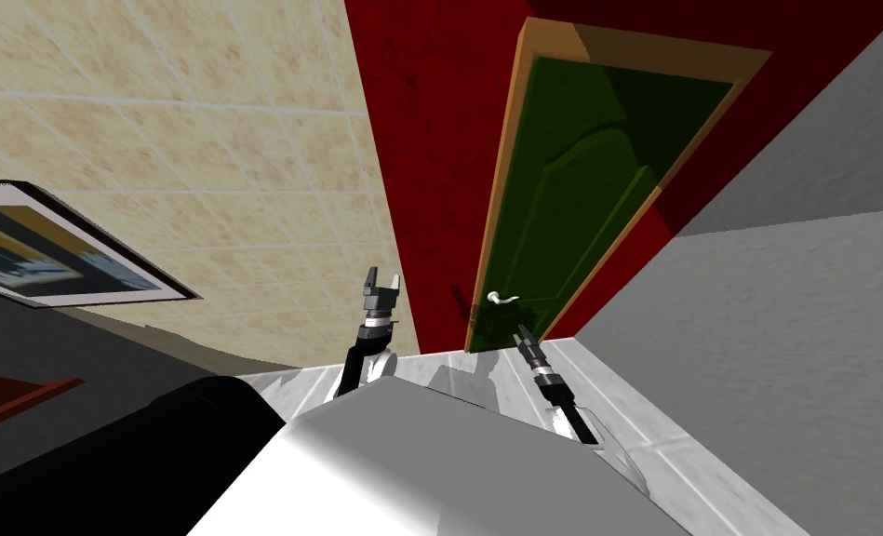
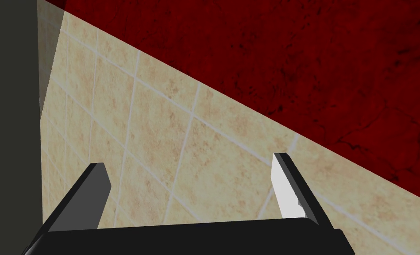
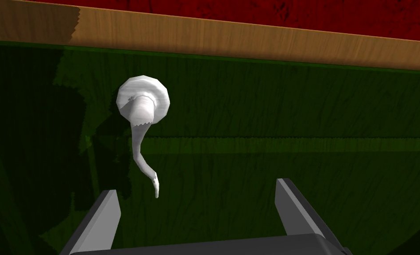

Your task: Pull the door open

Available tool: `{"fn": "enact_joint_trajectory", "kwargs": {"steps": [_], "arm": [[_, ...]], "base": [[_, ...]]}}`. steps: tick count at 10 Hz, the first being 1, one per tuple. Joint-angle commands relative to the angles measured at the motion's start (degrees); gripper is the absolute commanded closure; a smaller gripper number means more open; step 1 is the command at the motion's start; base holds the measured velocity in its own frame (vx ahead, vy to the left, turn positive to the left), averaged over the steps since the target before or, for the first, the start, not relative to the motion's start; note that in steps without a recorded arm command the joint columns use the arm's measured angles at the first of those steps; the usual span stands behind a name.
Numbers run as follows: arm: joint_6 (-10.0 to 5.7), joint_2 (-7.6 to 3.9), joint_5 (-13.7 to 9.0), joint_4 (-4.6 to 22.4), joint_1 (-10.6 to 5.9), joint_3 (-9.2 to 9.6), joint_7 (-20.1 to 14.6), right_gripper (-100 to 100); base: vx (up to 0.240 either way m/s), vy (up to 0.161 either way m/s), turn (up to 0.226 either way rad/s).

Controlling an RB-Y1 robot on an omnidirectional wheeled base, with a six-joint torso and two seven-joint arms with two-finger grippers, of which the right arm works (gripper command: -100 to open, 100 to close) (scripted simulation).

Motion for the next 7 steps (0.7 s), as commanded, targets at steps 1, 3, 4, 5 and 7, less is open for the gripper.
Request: {"fn": "enact_joint_trajectory", "kwargs": {"steps": [1,3,4,5,7], "arm": [[-0.53,-0.36,0.3,1.9,-0.67,0.03,-0.5,-100],[-1.31,-1.06,0.7,4.9,-1.65,0.06,-1.5,-100],[-1.52,-1.25,0.8,5.7,-1.92,0.07,-1.7,-100],[-1.95,-1.64,1.1,7.3,-2.47,0.09,-2.2,-100],[-2.37,-2.01,1.3,8.8,-2.99,0.11,-2.7,-100]], "base": [[0.095,-0.049,0.057],[0.113,-0.057,0.098],[0.095,-0.057,0.044],[0.102,-0.068,0.079],[0.091,-0.054,0.055]]}}
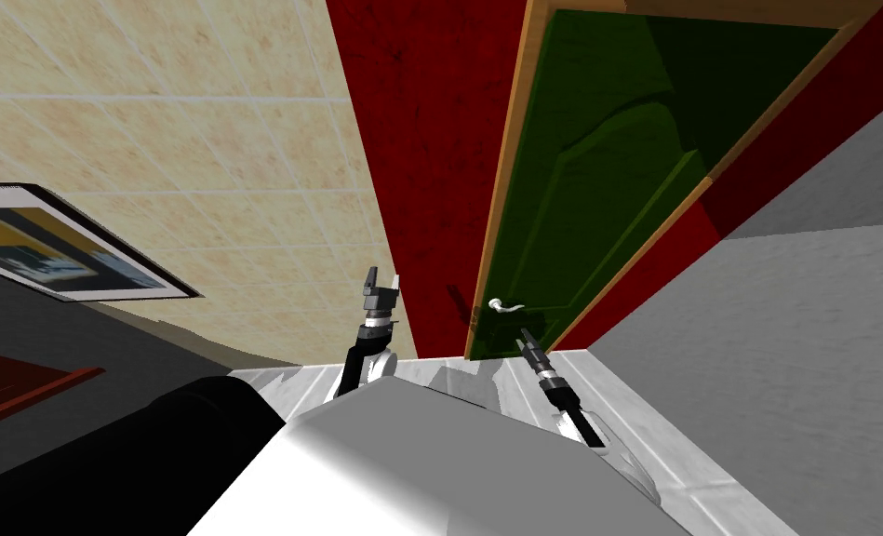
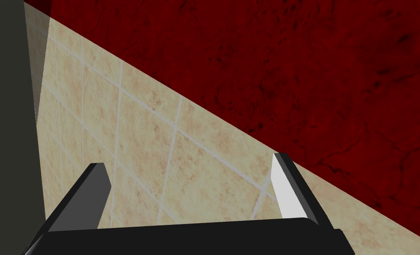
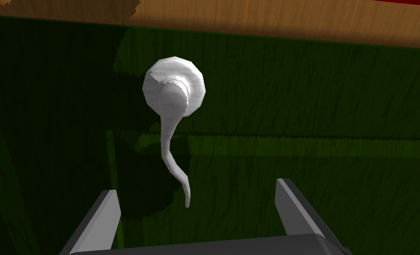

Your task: Pull the door open

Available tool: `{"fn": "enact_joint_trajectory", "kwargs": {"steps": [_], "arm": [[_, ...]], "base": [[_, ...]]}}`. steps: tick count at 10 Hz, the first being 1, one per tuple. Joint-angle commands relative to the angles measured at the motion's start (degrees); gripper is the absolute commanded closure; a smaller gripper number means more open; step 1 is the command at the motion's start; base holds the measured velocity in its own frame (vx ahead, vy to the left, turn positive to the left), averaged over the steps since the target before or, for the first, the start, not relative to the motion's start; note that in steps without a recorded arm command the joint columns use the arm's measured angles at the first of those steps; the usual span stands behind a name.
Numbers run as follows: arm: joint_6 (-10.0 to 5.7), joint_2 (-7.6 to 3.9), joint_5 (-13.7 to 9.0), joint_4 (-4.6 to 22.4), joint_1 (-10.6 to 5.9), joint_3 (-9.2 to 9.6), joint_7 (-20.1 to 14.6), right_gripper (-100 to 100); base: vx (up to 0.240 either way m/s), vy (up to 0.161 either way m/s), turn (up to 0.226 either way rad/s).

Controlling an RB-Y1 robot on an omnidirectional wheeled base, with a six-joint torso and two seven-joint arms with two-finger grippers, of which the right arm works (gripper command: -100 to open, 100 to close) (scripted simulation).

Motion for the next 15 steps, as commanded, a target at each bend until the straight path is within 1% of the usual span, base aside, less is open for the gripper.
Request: {"fn": "enact_joint_trajectory", "kwargs": {"steps": [1,3,4,5,7,9,10,11,12,13,14,15], "arm": [[-0.62,-0.3,0.2,1.9,-0.6,0.01,-0.4,-100],[-1.22,-0.84,0.6,4.1,-1.36,0.04,-1.1,-100],[-1.22,-0.65,0.5,3.8,-1.31,0.01,-0.8,-100],[0.02,1.06,0.4,4.5,-2.68,-0.1,0.7,-100],[1.99,3.64,0.3,5.2,-4.6,-0.27,3.0,-100],[1.99,3.64,0.3,5.2,-4.6,-0.27,3.0,-100],[3.44,5.53,0.2,5.7,-6.01,-0.39,4.7,-100],[4.19,6.52,0.1,6.0,-6.74,-0.45,5.6,-100],[4.65,7.12,0.1,6.1,-7.19,-0.49,6.2,-100],[4.13,6.42,0.1,6.3,-7.05,-0.46,5.5,-100],[4.13,6.42,0.1,6.3,-7.05,-0.46,5.5,100],[4.13,6.42,0.1,6.3,-7.05,-0.46,5.5,100]], "base": [[0.074,-0.036,0.051],[0.098,-0.051,0.076],[0.043,-0.026,0.02],[0.077,-0.019,0.084],[0.176,-0.063,0.084],[0.097,-0.044,0.004],[0.105,-0.077,0.018],[0.168,-0.084,0.039],[0.162,-0.065,0.009],[0.067,-0.028,0.007],[-0.009,0.003,-0.002],[-0.024,0.01,-0.008]]}}
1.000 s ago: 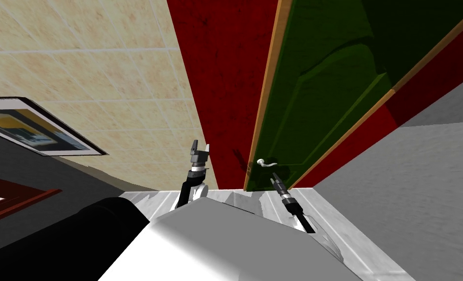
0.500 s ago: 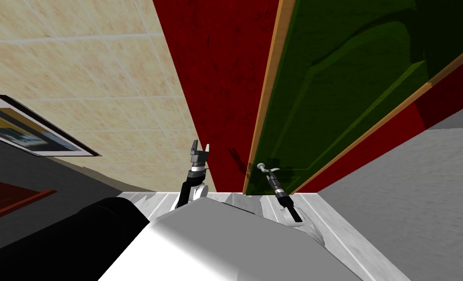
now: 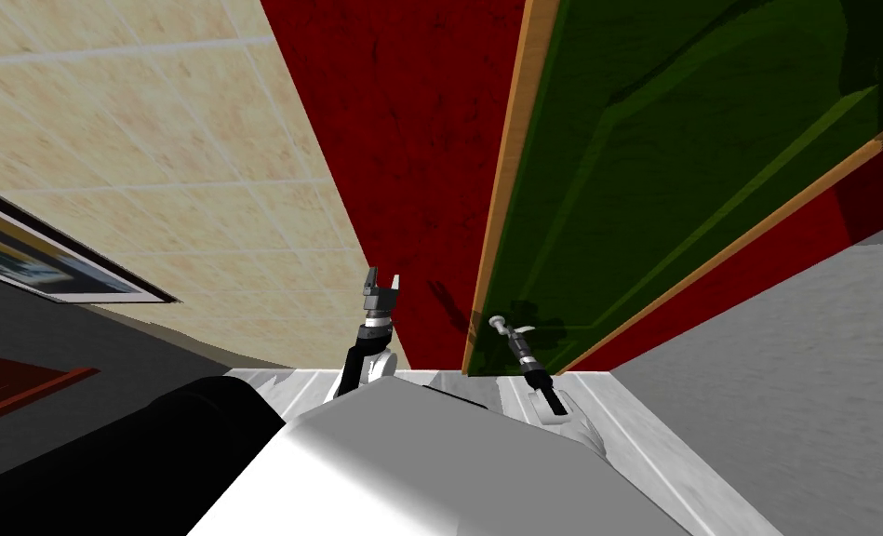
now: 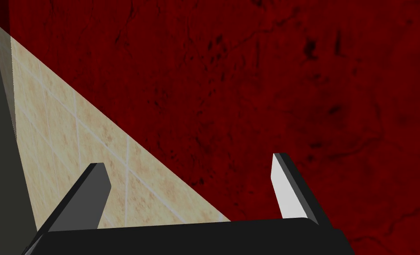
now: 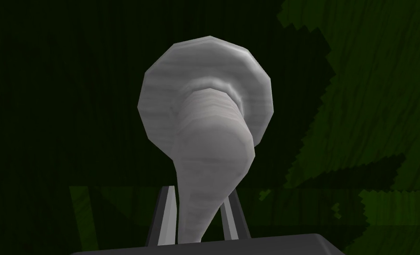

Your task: Pull the door open

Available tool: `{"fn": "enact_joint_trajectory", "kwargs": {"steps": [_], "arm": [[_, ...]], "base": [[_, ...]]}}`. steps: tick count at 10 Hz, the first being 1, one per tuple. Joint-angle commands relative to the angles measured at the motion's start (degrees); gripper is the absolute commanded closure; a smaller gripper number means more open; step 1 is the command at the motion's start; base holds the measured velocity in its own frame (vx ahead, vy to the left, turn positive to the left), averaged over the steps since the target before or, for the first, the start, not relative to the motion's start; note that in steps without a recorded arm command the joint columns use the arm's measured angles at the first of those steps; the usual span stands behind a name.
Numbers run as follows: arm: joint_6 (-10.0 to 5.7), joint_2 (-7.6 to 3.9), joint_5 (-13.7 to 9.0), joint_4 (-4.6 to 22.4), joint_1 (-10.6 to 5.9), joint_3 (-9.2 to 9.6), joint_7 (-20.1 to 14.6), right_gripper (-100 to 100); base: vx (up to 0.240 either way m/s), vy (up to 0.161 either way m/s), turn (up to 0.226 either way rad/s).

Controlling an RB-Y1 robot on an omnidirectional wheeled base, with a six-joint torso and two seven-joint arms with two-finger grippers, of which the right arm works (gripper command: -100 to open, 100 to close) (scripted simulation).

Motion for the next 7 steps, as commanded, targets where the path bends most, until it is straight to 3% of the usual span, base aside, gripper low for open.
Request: {"fn": "enact_joint_trajectory", "kwargs": {"steps": [1,4,5,6,7], "arm": [[-0.12,0.04,0.0,-0.1,-0.01,0.07,0.0,100],[-0.12,0.04,0.0,-0.1,-0.01,0.07,0.0,100],[-1.47,-1.29,-0.2,1.0,0.61,-0.3,-0.8,100],[-2.23,-1.9,-0.3,1.5,0.88,-0.44,-1.3,100],[-4.07,-3.36,-0.6,2.6,1.54,-0.75,-2.2,100]], "base": [[-0.013,0.004,-0.003],[-0.002,0.0,0.0],[-0.062,0.0,0.226],[-0.087,-0.008,0.204],[-0.124,-0.012,0.275]]}}
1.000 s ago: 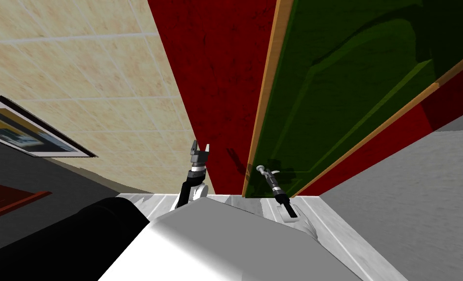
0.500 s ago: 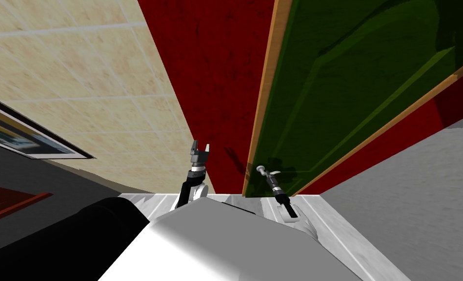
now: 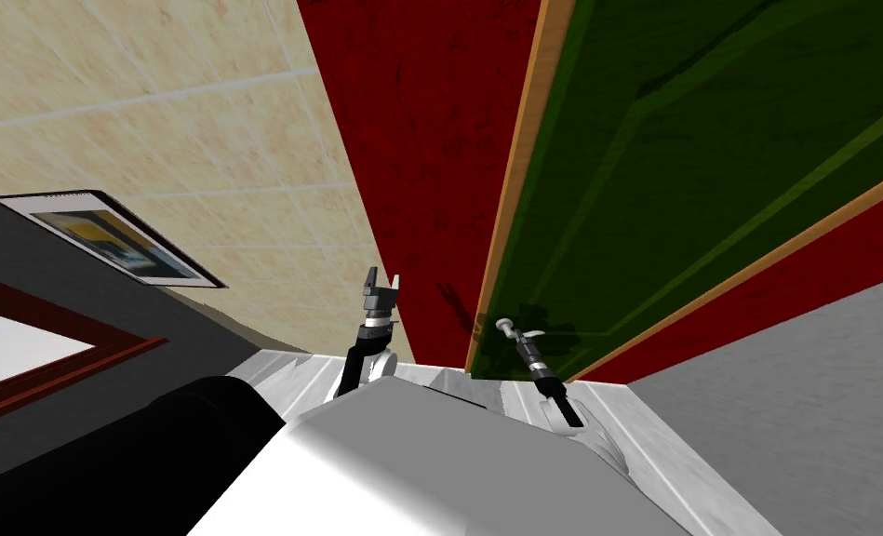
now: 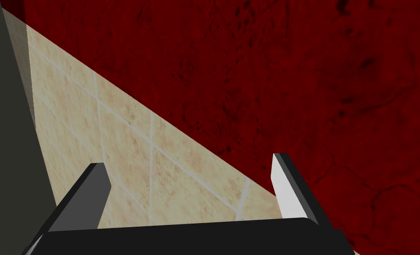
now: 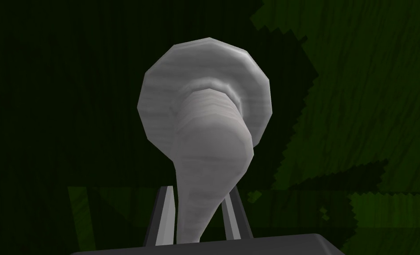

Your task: Pull the door open

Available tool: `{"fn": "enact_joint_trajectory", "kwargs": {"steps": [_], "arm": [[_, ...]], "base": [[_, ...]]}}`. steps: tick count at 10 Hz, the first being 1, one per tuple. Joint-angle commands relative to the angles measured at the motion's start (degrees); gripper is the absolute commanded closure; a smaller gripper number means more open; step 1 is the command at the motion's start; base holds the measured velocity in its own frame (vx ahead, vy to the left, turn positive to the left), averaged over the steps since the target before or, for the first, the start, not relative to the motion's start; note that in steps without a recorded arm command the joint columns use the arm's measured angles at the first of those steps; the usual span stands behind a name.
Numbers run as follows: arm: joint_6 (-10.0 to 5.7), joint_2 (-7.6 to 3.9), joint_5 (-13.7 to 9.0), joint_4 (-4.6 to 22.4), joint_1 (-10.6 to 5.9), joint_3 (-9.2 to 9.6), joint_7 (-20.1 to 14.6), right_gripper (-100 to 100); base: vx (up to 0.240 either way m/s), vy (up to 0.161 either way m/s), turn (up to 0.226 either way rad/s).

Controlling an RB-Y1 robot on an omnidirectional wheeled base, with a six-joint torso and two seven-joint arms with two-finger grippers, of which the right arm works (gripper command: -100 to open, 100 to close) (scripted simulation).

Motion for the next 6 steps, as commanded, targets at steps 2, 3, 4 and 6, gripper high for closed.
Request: {"fn": "enact_joint_trajectory", "kwargs": {"steps": [2,3,4,6], "arm": [[-2.39,-1.25,-0.1,1.6,0.87,0.16,-1.2,100],[-3.5,-2.13,-0.2,2.3,1.26,-0.03,-1.8,100],[-4.65,-3.04,-0.4,3.0,1.67,-0.23,-2.4,100],[-5.84,-3.98,-0.6,3.7,2.1,-0.43,-3.1,100]], "base": [[-0.109,-0.011,0.132],[-0.074,-0.002,0.079],[-0.081,-0.005,0.191],[-0.08,-0.023,0.154]]}}
